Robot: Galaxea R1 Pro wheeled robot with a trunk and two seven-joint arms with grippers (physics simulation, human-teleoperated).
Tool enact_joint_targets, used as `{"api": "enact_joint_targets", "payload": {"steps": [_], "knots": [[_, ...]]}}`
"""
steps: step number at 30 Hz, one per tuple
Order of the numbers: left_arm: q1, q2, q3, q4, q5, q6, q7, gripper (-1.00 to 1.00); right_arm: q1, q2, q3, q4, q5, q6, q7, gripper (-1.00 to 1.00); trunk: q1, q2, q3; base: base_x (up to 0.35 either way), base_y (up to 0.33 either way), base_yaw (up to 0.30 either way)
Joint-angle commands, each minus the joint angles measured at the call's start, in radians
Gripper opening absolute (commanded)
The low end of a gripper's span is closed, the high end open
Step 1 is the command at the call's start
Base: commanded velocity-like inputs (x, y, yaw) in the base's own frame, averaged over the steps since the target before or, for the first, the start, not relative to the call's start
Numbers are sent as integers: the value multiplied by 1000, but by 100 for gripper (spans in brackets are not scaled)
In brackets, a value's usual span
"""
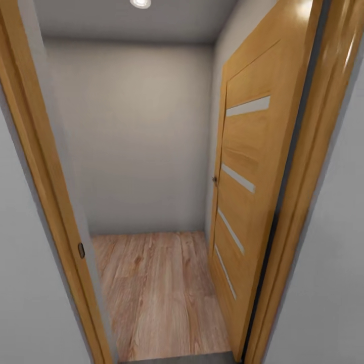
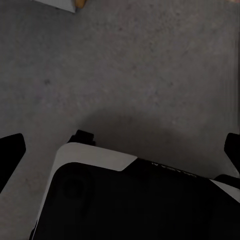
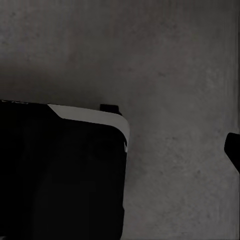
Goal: Move the two storage containers from the living room to the garage. In the garage, place one container on the floor and stack the other container on top of it (either order is fine).
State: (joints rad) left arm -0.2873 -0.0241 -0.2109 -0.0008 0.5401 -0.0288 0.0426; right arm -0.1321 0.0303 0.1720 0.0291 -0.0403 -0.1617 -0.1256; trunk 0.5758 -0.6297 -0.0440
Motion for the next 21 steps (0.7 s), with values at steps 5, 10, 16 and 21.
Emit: {"api": "enact_joint_targets", "payload": {"steps": [5,10,16,21], "knots": [[-1,0,-8,1,8,-5,3,100,-1,0,7,3,-4,-5,-3,100,1,-1,-2,289,-178,258],[-1,1,-8,1,8,-6,3,100,-1,0,7,3,-4,-5,-3,100,1,-1,-2,289,-177,267],[-1,1,-8,1,8,-8,3,100,-1,0,7,3,-4,-5,-3,100,1,-1,-2,195,-126,134],[-1,-1,-8,1,11,-9,4,100,-1,-1,11,3,-1,-7,-2,100,1,-1,-2,26,-17,12]]}}
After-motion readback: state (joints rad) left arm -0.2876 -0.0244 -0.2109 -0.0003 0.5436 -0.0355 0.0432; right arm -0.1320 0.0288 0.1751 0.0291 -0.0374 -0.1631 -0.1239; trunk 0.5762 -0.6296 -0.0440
